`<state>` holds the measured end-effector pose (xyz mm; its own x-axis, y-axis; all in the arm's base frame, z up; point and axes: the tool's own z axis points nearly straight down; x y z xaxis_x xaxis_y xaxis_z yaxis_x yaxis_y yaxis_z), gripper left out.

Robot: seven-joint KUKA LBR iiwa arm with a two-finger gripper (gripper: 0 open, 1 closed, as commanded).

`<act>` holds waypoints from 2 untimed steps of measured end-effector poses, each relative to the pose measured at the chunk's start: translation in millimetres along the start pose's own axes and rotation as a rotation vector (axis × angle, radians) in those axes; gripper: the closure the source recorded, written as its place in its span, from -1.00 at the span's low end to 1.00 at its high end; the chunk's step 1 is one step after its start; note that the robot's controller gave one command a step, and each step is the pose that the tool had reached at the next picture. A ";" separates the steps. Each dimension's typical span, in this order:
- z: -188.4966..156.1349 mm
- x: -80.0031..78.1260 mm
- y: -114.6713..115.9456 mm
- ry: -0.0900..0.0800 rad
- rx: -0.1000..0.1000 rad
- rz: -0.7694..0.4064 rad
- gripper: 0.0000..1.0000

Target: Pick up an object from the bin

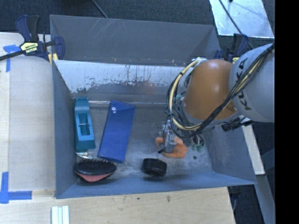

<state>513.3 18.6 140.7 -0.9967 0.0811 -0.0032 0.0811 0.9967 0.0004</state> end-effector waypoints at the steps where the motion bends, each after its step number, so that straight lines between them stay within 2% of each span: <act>1: 0.0 0.0 0.0 0.000 0.000 0.000 1.00; 2: -148.8 7.2 9.6 0.000 0.000 0.002 1.00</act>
Offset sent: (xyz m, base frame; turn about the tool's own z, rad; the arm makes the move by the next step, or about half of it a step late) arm -0.0079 0.0105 0.1482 0.0037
